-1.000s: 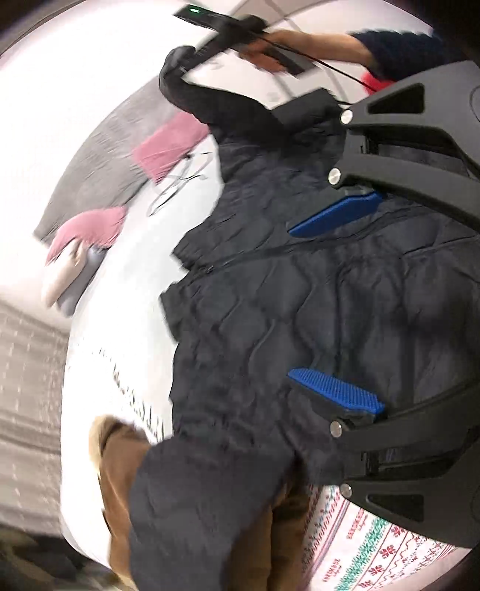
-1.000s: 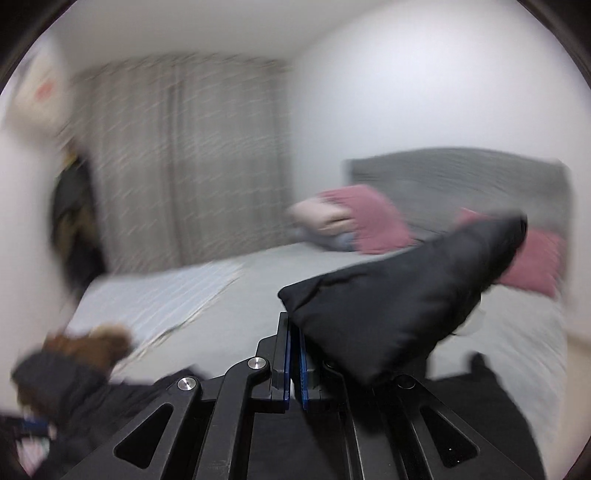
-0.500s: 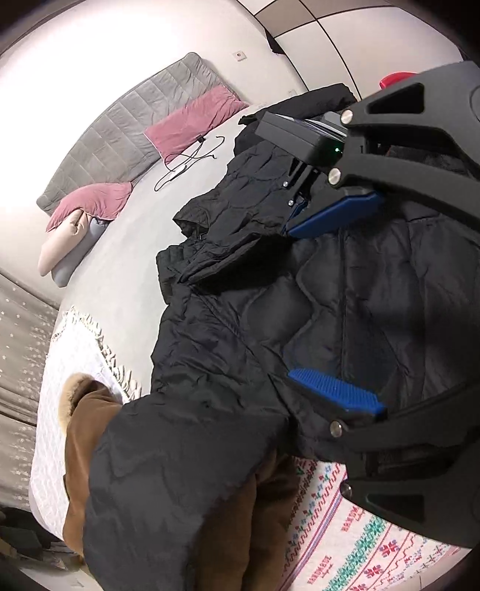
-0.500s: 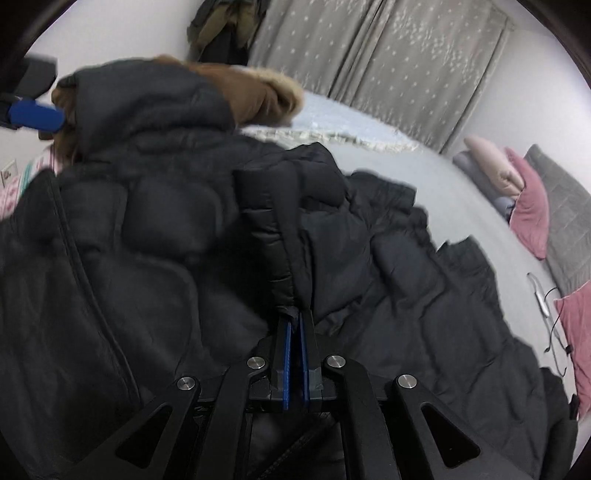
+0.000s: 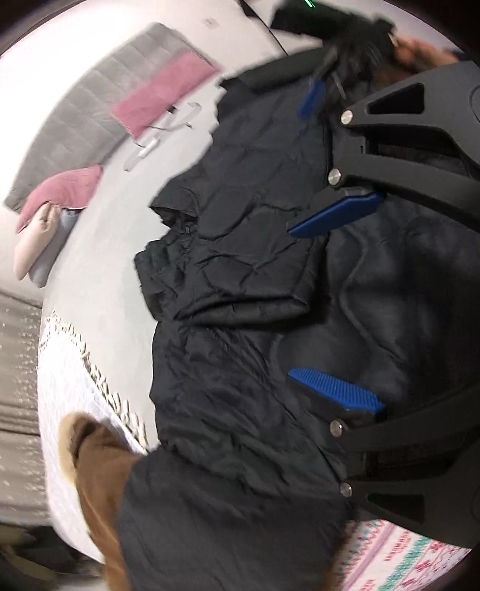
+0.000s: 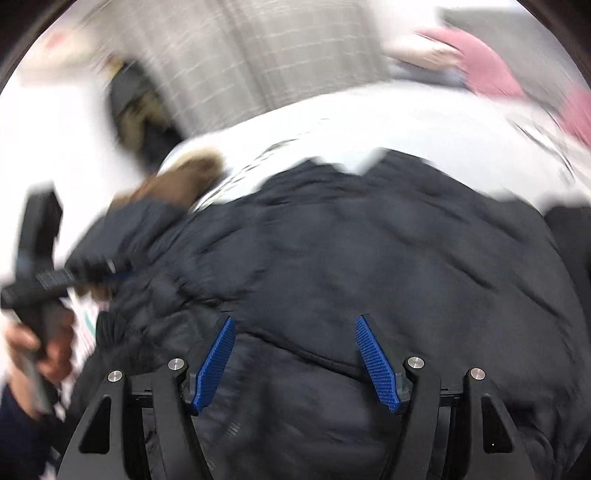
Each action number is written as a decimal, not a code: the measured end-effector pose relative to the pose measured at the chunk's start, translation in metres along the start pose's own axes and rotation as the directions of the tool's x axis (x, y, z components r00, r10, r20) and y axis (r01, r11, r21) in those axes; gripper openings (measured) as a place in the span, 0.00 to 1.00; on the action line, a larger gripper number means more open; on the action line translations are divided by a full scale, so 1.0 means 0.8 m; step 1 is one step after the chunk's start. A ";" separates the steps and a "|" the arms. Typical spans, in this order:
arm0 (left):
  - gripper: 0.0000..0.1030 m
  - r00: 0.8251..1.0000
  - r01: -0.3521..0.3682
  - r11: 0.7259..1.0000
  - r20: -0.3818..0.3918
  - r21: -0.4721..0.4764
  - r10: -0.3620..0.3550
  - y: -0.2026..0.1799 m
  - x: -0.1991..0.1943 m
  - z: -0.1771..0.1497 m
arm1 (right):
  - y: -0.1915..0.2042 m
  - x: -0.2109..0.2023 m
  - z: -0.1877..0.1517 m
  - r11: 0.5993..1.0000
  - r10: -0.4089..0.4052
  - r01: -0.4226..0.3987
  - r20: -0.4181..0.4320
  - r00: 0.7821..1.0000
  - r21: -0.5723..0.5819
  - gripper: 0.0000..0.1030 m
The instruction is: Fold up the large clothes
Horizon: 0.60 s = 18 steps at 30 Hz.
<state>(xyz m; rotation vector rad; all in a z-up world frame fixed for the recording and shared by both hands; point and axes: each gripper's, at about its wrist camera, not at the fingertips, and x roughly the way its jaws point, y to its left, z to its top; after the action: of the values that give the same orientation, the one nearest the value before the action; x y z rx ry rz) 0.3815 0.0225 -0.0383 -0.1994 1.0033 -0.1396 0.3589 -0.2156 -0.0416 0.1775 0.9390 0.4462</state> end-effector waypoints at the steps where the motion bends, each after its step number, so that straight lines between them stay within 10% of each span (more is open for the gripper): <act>1: 0.59 1.000 -0.014 1.000 -0.010 0.016 0.014 -0.008 0.010 0.002 | -0.019 -0.013 -0.005 0.999 -0.014 0.014 0.008 1.000 0.045 0.66; 7: 0.27 0.990 -0.116 0.992 -0.070 0.059 0.120 -0.039 0.069 0.002 | -0.132 -0.046 -0.028 0.958 -0.100 0.094 0.011 0.995 0.271 0.64; 18: 0.22 0.977 -0.179 0.979 -0.100 0.102 0.189 -0.046 0.085 -0.010 | -0.122 -0.008 -0.048 0.934 -0.290 0.290 -0.030 0.956 0.210 0.56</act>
<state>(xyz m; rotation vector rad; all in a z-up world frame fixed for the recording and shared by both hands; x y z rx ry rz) 0.4102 -0.0286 -0.0898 -0.0132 1.1163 -0.0279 0.3530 -0.3078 -0.0920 0.2285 0.9929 0.0714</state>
